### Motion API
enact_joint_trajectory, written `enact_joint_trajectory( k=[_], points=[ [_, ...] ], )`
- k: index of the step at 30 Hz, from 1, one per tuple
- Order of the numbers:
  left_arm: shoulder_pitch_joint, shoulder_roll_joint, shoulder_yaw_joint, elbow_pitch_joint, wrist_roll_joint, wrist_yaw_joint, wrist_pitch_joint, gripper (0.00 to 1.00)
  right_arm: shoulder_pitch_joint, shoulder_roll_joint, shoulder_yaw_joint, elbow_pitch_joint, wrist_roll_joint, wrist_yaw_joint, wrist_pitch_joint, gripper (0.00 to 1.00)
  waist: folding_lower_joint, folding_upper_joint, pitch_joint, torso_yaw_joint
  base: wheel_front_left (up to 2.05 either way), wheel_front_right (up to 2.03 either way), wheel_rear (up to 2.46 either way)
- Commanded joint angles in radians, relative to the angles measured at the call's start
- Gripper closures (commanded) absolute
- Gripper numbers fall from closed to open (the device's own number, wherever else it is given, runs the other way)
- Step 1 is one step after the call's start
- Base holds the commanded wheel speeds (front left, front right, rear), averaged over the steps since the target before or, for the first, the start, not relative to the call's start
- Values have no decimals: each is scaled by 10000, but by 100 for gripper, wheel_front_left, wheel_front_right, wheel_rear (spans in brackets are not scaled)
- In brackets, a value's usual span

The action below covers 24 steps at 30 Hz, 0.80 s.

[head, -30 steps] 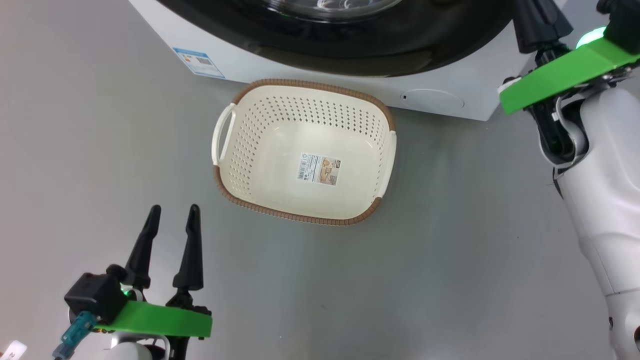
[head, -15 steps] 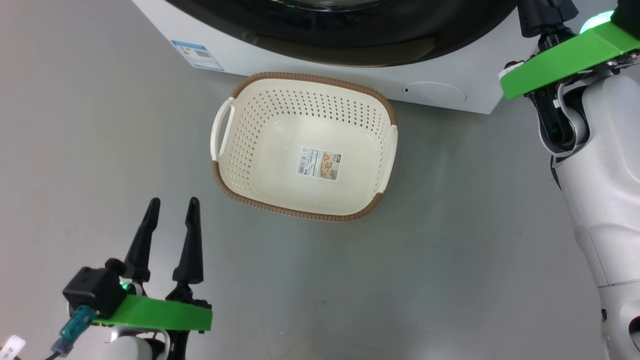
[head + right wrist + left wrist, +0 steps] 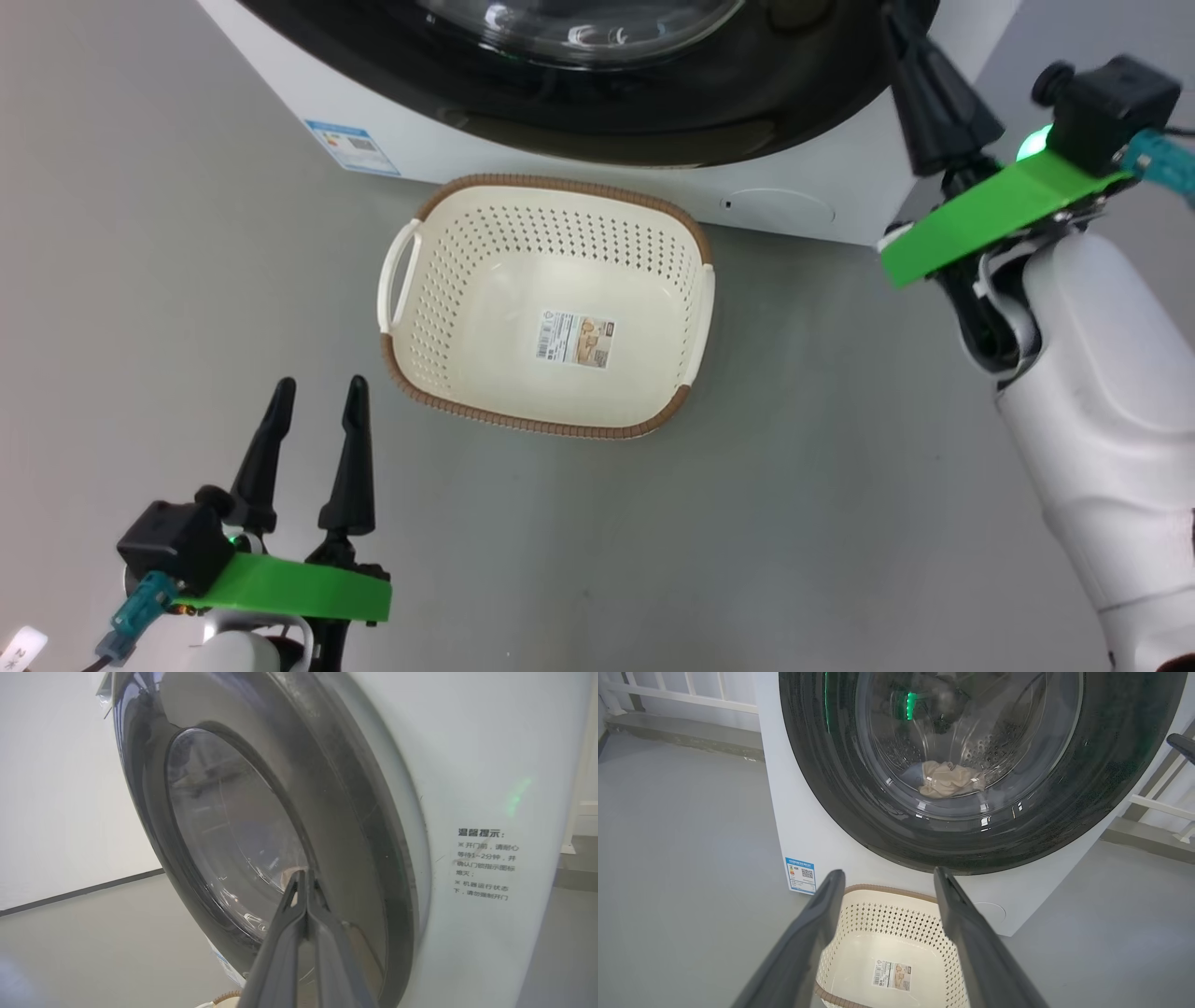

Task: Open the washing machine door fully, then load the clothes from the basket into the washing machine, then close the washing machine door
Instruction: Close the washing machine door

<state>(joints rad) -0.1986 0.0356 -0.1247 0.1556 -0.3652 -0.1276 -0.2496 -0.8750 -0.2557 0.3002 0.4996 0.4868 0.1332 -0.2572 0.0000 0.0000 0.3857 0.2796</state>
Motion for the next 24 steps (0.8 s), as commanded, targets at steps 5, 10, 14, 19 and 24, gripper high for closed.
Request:
enact_joint_trajectory(
  k=[5, 10, 14, 19, 24],
  points=[
    [170, 454, 433, -75, 65, -31, -122, 0, 917, 227, 278, -465, 136, -25, -46, 0, 0, 0, -547, -355, 0, 0, 0],
    [394, 640, 455, 41, 119, -31, -122, 0, 1689, 278, 197, -571, 121, -25, -46, 0, 0, 0, -957, -647, 0, 0, 0],
    [573, 792, 471, 114, 148, -31, -122, 0, 2392, 292, 138, -648, 51, -25, -46, 0, 0, 0, -1287, -913, 0, 0, 0],
    [749, 961, 485, 171, 142, -31, -122, 0, 3261, 254, -31, -761, 2, -25, -46, 0, 0, 0, -1649, -1257, 0, 0, 0],
    [939, 1084, 528, 224, 113, -31, -122, 0, 4120, 227, -217, -946, -37, -25, -46, 0, 0, 0, -1988, -1609, 0, 0, 0]
  ],
)
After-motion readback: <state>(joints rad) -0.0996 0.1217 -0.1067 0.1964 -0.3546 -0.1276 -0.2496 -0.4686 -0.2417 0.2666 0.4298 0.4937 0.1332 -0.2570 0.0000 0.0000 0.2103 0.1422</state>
